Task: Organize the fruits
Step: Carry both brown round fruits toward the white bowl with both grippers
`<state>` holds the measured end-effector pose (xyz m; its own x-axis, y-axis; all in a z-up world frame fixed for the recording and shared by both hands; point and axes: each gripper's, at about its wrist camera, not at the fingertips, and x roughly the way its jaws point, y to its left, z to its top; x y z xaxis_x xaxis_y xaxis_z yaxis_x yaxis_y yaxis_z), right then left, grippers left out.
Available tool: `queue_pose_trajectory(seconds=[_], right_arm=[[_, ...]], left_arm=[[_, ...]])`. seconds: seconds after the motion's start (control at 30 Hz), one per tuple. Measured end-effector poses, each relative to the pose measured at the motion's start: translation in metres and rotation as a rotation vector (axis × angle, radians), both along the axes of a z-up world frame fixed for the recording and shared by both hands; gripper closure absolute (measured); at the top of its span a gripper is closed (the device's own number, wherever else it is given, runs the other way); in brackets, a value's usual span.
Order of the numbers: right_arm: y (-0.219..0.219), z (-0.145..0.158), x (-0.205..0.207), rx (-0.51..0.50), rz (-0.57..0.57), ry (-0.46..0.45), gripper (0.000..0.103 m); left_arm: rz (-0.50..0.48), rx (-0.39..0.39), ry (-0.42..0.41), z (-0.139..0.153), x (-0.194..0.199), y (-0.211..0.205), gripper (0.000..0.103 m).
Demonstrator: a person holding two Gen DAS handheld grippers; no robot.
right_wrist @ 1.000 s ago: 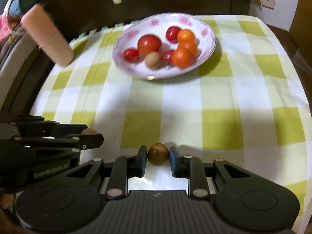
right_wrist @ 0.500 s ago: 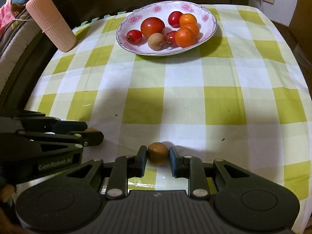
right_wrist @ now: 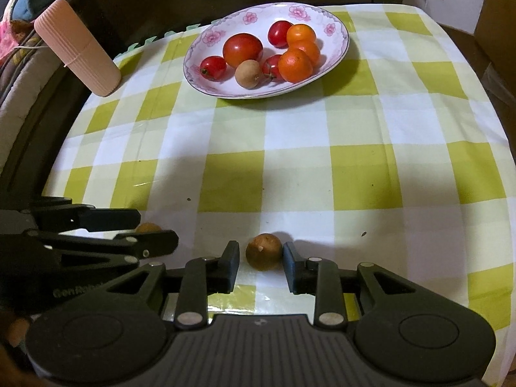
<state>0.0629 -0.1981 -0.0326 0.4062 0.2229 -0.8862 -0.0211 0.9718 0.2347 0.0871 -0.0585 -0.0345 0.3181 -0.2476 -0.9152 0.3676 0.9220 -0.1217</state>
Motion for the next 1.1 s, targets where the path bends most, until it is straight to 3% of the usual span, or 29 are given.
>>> queue_pose_trajectory(seconds=[0.57,0.67,0.73,1.1], right_arm=[[-0.001,-0.003,0.005,0.002,-0.005,0.009,0.074],[0.002,-0.003,0.005,-0.013,0.006,0.005,0.074],[0.004,-0.003,0.005,-0.031,0.019,0.002,0.074],[0.011,0.005,0.003,-0.066,0.041,-0.027,0.078]], left_arm=[[-0.038,0.038,-0.003,-0.004,-0.002,-0.007,0.052],[-0.039,0.048,-0.008,-0.004,-0.003,-0.007,0.058],[-0.043,0.054,-0.010,-0.004,-0.003,-0.007,0.070],[-0.041,0.044,-0.032,0.002,-0.003,-0.006,0.071]])
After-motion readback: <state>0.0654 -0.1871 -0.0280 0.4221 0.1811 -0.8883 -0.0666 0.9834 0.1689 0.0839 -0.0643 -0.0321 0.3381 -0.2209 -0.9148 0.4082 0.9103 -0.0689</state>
